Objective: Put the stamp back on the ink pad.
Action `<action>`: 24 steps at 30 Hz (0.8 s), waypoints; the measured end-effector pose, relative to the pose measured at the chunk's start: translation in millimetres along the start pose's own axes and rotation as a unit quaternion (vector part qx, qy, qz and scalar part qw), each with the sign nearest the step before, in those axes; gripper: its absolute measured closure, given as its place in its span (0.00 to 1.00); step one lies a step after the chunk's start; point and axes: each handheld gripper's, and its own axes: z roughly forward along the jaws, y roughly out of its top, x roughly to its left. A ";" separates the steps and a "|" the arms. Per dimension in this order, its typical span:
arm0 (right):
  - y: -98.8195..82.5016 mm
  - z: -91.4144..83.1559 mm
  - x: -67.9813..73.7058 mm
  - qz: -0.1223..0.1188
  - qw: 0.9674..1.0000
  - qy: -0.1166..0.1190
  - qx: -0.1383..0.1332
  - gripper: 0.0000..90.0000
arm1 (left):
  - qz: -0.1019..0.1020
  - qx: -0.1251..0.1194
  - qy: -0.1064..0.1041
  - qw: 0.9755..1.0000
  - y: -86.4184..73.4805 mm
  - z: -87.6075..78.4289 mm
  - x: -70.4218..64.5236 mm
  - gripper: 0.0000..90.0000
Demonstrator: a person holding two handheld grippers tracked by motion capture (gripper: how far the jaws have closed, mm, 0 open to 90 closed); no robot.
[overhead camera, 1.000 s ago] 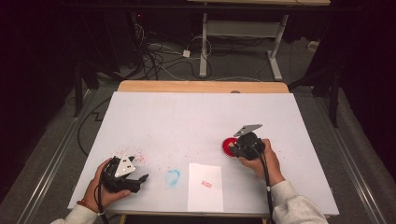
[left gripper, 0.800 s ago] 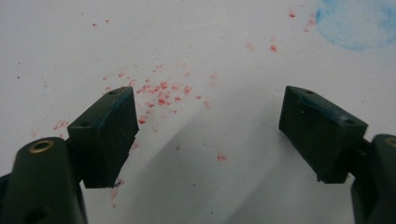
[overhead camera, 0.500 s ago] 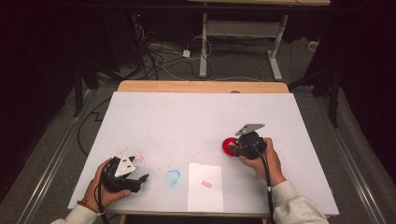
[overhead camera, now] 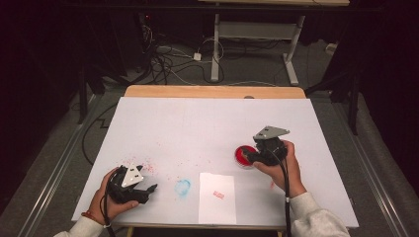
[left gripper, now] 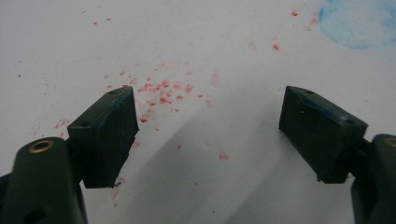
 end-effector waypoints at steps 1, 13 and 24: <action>0.9 -1.8 -0.2 0.000 1.000 -0.001 -0.007 0.43 | 0.000 0.000 0.000 1.000 0.0 0.0 0.0 0.21; 6.8 -15.9 3.1 0.009 0.997 -0.033 -0.074 0.25 | 0.000 0.001 -0.001 1.000 -0.2 0.5 -0.1 0.21; 9.7 -26.2 13.7 -0.022 0.994 -0.048 -0.092 0.23 | 0.002 0.002 -0.004 1.000 -0.1 1.0 -0.6 0.21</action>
